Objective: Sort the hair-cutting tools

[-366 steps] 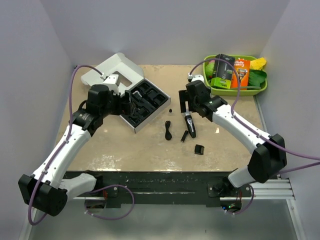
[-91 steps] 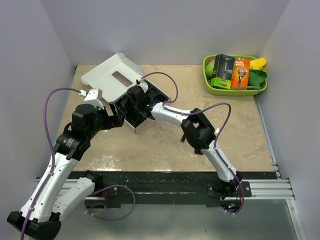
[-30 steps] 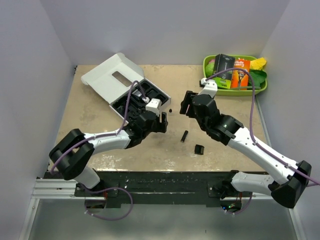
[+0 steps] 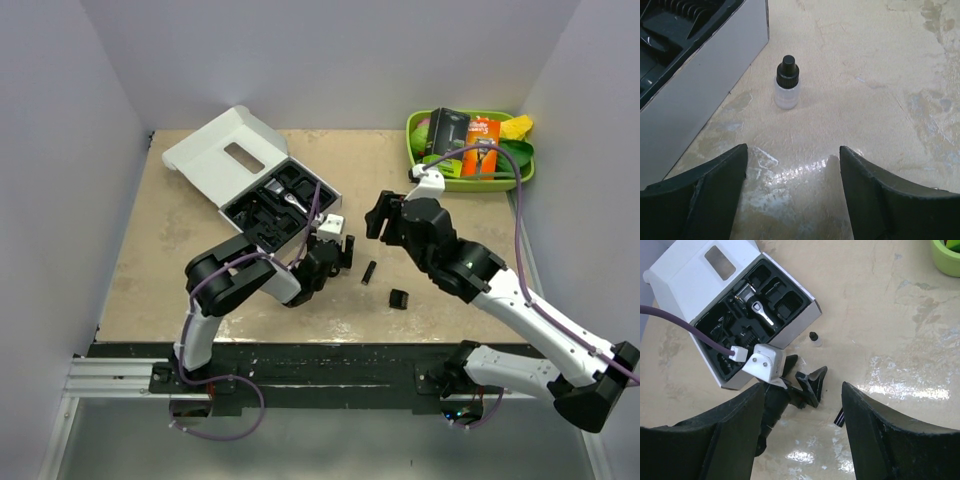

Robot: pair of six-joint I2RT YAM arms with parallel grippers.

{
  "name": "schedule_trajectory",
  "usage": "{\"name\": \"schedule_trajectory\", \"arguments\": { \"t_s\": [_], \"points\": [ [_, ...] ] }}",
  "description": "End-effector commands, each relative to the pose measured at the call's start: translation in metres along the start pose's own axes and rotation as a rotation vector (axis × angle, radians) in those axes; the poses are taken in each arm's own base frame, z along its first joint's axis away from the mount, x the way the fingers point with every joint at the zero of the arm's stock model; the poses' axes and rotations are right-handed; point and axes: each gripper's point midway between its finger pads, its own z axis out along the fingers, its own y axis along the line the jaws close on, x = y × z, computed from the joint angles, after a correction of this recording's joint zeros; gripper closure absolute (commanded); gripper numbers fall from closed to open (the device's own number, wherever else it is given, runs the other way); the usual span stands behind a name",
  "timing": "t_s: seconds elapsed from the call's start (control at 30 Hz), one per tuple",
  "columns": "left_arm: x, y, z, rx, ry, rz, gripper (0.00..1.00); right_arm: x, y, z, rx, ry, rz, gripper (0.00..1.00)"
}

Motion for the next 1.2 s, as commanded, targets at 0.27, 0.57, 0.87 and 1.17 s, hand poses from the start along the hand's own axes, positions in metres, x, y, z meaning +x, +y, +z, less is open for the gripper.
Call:
{"name": "schedule_trajectory", "arguments": {
  "t_s": [0.27,0.57,0.87,1.17],
  "points": [
    [-0.015,-0.001,0.017,-0.064,-0.142,0.037,0.2,0.0,0.014,0.005,-0.068,-0.016,0.007,0.34],
    [-0.049,-0.024,0.028,-0.036,-0.157,0.059,0.19,0.0,0.02,0.009,-0.085,-0.012,-0.002,0.34],
    [-0.037,-0.02,0.038,-0.037,-0.106,0.037,0.19,-0.001,0.02,0.007,-0.088,-0.019,-0.007,0.35],
    [-0.023,-0.006,0.048,-0.069,-0.061,0.002,0.19,0.002,0.017,0.007,-0.087,-0.018,-0.004,0.35]
  ]
}}
